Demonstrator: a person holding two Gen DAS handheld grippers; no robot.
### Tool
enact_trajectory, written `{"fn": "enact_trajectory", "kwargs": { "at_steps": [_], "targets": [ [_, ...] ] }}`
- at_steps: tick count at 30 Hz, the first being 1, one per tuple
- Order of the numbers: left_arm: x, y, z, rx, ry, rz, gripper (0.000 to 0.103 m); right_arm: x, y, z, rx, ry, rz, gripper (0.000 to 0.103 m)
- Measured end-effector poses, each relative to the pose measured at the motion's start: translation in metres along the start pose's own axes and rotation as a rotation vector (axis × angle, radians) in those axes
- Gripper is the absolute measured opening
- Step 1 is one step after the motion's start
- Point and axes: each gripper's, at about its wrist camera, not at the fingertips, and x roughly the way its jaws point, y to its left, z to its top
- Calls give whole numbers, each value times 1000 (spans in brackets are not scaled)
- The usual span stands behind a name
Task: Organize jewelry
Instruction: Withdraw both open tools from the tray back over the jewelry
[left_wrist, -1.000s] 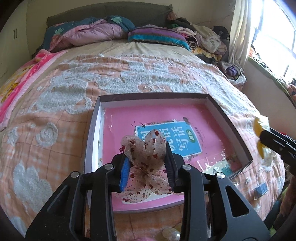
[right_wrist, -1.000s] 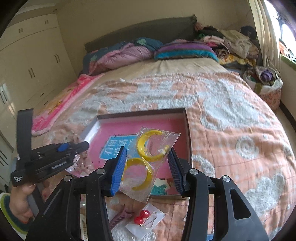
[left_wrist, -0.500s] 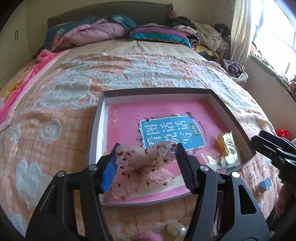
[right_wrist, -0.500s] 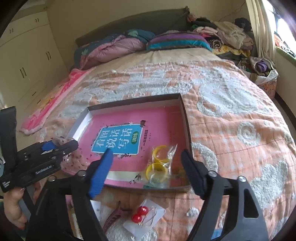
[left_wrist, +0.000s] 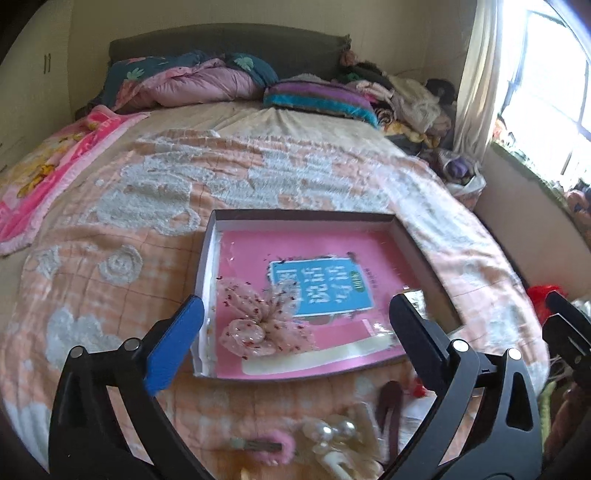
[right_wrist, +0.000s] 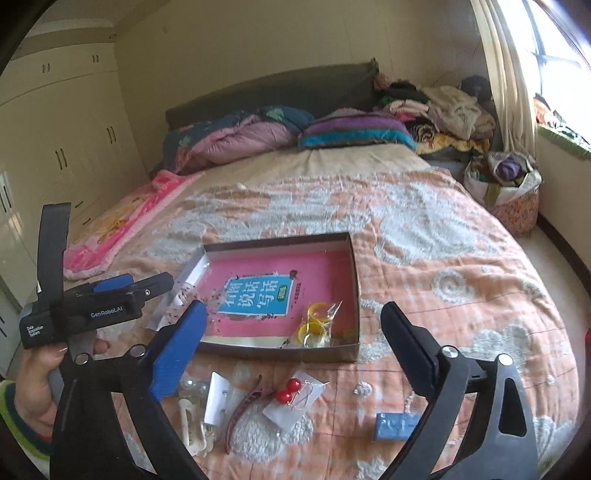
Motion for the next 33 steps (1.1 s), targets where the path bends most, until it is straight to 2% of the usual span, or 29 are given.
{"fn": "enact_trajectory", "kwargs": {
  "at_steps": [9,23,33],
  "targets": [
    [-37,-10,-4,10,-56,-2,94,-55,-4,-1,29,-105,-6,97],
    [-84,-27,-9,36,-115,-29,94,-104,-16,-6,66,-156,20,98],
    [-104,-43,-21,76,-116,-37,94,-137,-18,-13,59,-188,29,98]
  ]
}}
